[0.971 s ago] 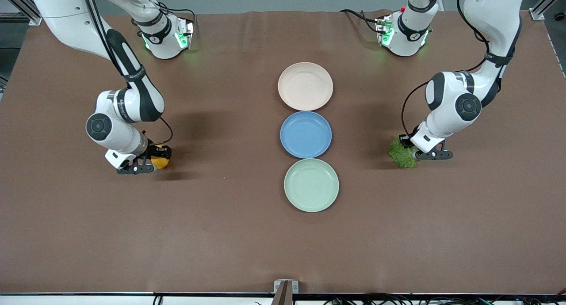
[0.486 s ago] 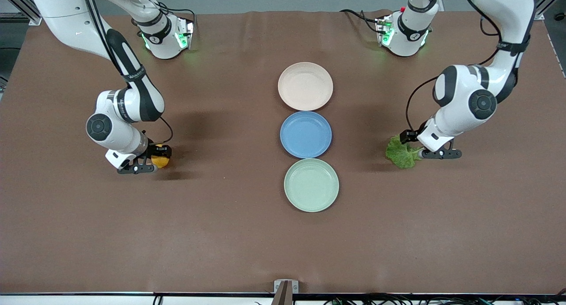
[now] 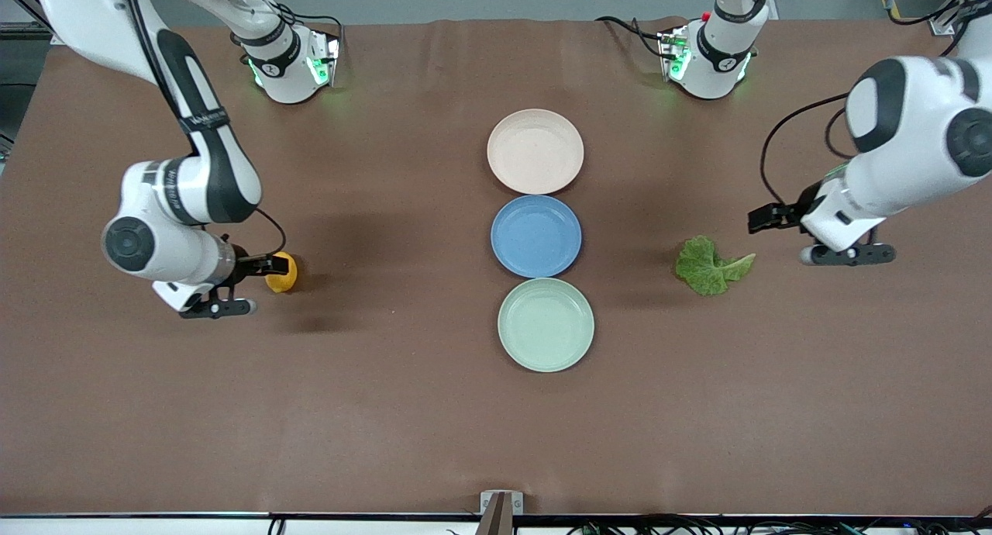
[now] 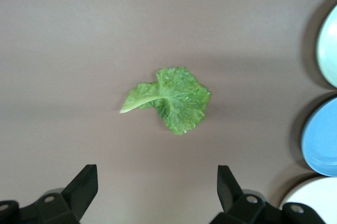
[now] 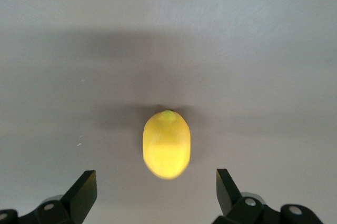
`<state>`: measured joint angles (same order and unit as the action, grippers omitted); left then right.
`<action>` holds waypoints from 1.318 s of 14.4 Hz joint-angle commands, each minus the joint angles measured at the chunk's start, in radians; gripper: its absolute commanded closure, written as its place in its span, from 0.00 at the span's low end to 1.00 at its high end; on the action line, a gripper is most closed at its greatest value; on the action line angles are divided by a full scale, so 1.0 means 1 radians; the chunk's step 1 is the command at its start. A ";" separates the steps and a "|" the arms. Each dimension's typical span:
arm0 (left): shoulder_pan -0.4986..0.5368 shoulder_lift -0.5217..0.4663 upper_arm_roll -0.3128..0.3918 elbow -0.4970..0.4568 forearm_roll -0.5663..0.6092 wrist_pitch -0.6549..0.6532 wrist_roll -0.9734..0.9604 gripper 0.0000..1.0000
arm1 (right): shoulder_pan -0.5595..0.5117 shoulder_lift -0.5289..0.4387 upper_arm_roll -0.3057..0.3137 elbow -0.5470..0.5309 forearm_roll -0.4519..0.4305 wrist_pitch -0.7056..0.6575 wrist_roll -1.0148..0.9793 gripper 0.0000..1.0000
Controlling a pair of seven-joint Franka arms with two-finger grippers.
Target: Pick lemon and lettuce from plates
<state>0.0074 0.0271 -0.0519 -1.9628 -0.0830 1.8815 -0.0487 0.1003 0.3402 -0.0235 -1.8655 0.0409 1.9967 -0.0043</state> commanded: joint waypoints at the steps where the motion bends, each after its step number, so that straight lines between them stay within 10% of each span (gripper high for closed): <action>1: 0.019 -0.026 0.000 0.131 0.008 -0.152 0.018 0.00 | -0.036 -0.024 -0.006 0.115 0.005 -0.149 -0.016 0.00; 11: 0.033 -0.024 0.000 0.439 0.034 -0.373 0.021 0.00 | -0.126 -0.067 -0.004 0.373 -0.061 -0.438 -0.036 0.00; 19: 0.031 -0.024 0.000 0.455 0.032 -0.381 0.009 0.00 | -0.125 -0.070 0.000 0.467 -0.050 -0.556 -0.025 0.00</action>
<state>0.0342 -0.0080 -0.0490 -1.5382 -0.0677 1.5244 -0.0446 -0.0159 0.2716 -0.0366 -1.4115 -0.0203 1.4949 -0.0316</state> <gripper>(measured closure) 0.000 0.000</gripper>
